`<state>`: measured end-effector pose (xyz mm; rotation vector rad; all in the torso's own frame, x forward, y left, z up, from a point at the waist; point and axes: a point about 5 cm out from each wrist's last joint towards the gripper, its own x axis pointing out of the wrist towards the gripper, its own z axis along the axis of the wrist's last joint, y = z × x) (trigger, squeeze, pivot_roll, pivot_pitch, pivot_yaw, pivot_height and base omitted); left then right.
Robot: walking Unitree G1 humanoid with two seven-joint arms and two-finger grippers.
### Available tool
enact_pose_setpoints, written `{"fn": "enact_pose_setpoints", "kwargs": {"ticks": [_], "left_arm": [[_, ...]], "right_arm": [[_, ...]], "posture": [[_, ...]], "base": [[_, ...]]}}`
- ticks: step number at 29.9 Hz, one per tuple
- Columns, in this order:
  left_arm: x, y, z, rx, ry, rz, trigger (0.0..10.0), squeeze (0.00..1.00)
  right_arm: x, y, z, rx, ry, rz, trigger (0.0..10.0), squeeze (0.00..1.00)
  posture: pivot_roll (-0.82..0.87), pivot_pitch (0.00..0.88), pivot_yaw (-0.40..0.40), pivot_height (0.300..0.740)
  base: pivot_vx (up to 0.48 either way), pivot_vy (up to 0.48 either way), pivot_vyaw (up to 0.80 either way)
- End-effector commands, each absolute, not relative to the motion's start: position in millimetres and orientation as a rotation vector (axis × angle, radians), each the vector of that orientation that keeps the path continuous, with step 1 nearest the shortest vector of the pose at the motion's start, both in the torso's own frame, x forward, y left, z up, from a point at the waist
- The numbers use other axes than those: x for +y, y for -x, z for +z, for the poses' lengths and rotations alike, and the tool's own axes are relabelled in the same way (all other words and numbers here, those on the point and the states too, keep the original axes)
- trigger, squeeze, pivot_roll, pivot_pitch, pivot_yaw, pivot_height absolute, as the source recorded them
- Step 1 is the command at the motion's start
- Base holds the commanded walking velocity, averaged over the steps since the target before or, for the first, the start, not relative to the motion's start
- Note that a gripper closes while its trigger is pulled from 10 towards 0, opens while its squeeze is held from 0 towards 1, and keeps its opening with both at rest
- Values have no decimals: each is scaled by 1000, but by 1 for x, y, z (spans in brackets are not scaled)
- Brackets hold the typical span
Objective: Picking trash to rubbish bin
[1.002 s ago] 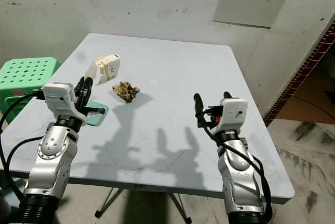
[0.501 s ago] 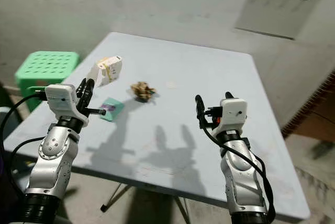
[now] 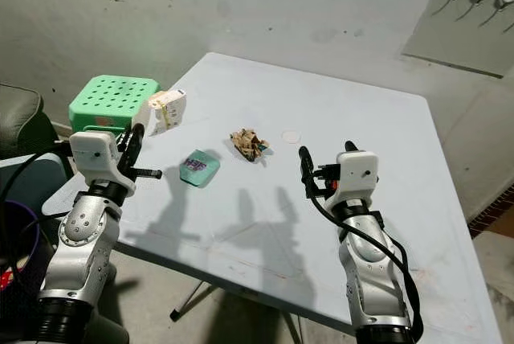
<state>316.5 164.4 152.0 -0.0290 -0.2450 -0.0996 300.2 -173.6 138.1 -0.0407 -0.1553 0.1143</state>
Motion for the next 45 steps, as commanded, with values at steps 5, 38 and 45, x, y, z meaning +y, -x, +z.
{"fn": "enact_pose_setpoints", "kwargs": {"ticks": [5,38,45], "left_arm": [[163,-320,153,-234,59,-108,10000,0],[168,-322,153,-220,45,-38,10000,0],[167,-323,154,-216,45,-50,10000,0]], "right_arm": [[-175,-302,139,-153,51,116,10000,0],[-176,-302,138,-142,51,124,10000,0],[-176,-303,139,-145,50,130,10000,0]], "posture": [[40,0,-88,740],[49,0,-91,740],[53,0,-91,740]], "base": [[0,276,800],[0,14,800],[0,0,800]]}}
